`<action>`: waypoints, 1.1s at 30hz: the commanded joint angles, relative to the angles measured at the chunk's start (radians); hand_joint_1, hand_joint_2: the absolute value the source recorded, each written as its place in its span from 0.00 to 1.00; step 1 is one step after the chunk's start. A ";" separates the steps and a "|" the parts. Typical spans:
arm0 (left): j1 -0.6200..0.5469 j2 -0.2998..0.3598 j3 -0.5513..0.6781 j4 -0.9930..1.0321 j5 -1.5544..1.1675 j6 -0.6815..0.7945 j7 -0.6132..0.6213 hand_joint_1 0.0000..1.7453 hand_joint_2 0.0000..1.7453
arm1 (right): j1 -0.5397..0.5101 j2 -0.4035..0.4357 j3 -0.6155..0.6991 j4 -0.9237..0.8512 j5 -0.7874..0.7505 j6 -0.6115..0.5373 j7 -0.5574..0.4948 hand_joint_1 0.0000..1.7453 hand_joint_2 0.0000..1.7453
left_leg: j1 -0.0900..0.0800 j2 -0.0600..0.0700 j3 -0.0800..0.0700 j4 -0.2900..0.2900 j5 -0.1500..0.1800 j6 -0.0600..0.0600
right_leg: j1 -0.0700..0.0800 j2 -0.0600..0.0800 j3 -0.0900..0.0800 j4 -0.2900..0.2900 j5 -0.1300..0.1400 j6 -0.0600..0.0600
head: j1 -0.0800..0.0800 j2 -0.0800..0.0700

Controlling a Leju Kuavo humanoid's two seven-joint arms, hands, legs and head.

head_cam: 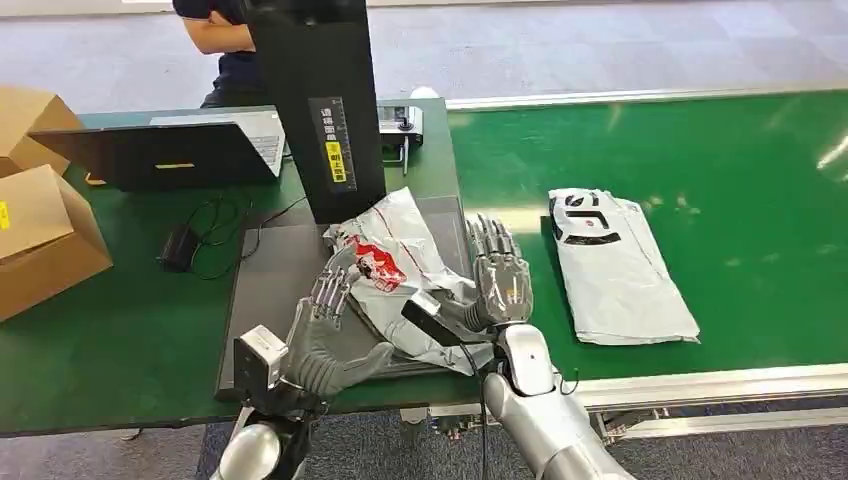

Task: Moved the parcel from conveyor to table for the left to box.

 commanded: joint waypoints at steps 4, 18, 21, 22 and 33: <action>-0.037 -0.003 -0.025 0.065 -0.001 0.001 0.004 0.00 1.00 | 0.027 0.004 -0.133 -0.095 -0.018 0.006 -0.081 0.00 0.00 | 0.000 -0.003 -0.003 -0.001 0.002 0.000 | 0.000 -0.002 -0.002 -0.001 0.001 -0.001 | 0.000 0.000; 0.005 -0.022 0.008 0.061 -0.021 0.015 -0.020 0.00 1.00 | -0.100 0.102 -0.338 0.150 -0.679 0.141 -0.515 0.00 0.00 | 0.000 0.003 -0.003 -0.002 0.002 0.000 | 0.000 0.003 -0.003 0.000 0.002 -0.001 | 0.000 0.000; 0.040 -0.014 0.030 0.038 -0.027 0.022 -0.021 0.00 1.00 | -0.041 0.053 -0.207 -0.021 -0.881 0.346 -0.484 0.00 0.00 | 0.000 0.000 -0.003 -0.001 0.001 0.000 | 0.000 0.000 -0.003 0.000 0.001 -0.001 | 0.000 0.000; 0.051 -0.010 0.036 0.031 -0.028 0.028 -0.025 0.00 1.00 | -0.006 0.033 -0.153 -0.109 -0.963 0.406 -0.460 0.00 0.00 | 0.000 0.000 -0.004 -0.001 0.002 0.000 | 0.000 0.000 -0.003 0.000 0.001 -0.001 | 0.000 0.000; 0.111 0.017 0.077 -0.007 -0.027 0.112 -0.059 0.00 1.00 | 0.177 -0.139 -0.031 -0.426 -1.308 0.626 -0.207 0.00 1.00 | 0.000 -0.004 -0.004 -0.002 0.002 0.000 | 0.000 -0.003 -0.003 -0.002 0.001 -0.001 | 0.000 0.000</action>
